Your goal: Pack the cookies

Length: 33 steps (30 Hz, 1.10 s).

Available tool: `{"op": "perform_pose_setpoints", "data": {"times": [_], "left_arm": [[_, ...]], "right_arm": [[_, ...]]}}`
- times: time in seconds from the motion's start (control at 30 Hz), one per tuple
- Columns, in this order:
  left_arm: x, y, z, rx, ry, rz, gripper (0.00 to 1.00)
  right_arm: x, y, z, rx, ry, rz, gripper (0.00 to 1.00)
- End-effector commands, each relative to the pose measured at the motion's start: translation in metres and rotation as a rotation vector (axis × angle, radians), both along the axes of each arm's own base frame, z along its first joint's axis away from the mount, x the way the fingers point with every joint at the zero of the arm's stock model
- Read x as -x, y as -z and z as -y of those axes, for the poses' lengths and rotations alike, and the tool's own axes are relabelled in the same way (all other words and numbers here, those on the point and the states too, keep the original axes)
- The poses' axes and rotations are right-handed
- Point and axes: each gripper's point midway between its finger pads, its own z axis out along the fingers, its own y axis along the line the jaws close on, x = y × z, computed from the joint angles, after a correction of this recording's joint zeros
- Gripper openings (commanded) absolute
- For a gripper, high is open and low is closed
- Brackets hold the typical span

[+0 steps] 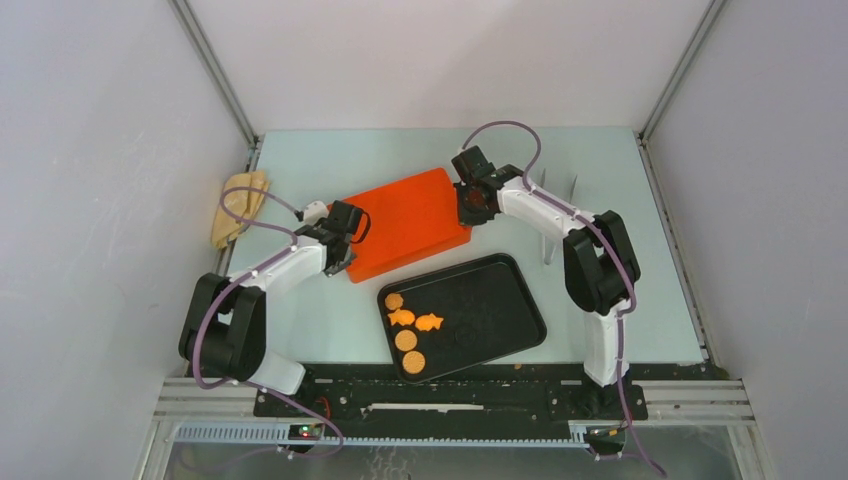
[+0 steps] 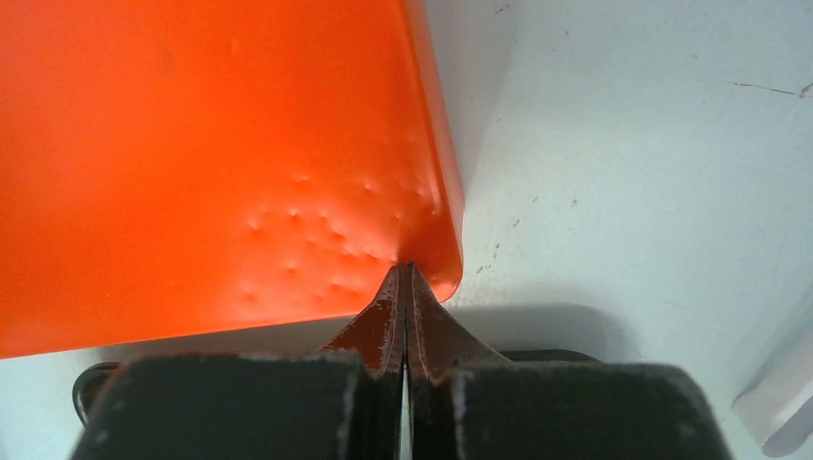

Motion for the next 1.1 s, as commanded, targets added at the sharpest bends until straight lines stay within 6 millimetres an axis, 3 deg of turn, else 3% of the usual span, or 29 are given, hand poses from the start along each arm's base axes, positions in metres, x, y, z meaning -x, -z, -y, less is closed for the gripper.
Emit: {"op": "perform_pose_setpoints", "data": {"times": [0.0, 0.2, 0.4, 0.5, 0.6, 0.8, 1.07], "left_arm": [[-0.008, -0.014, 0.006, 0.026, 0.019, 0.061, 0.00], [0.000, -0.029, -0.005, -0.010, -0.001, 0.084, 0.00], [0.019, -0.074, -0.031, -0.071, -0.057, 0.193, 0.00], [0.026, -0.099, -0.034, -0.054, -0.040, 0.284, 0.00], [0.031, -0.119, -0.030, -0.014, 0.003, 0.385, 0.00], [0.045, -0.138, -0.030, 0.034, 0.025, 0.507, 0.01], [0.043, -0.139, -0.028, 0.030, 0.042, 0.494, 0.01]], "right_arm": [[0.020, 0.018, 0.014, 0.068, 0.005, -0.081, 0.00], [0.008, -0.030, -0.001, 0.001, -0.015, 0.054, 0.00], [0.017, -0.091, -0.005, -0.094, -0.021, 0.223, 0.00], [0.018, -0.103, -0.001, -0.096, -0.013, 0.250, 0.00], [0.017, -0.109, 0.004, -0.084, -0.001, 0.275, 0.01], [0.015, -0.109, 0.007, -0.069, 0.011, 0.289, 0.05], [0.012, -0.098, 0.008, -0.031, 0.028, 0.269, 0.05]]}}
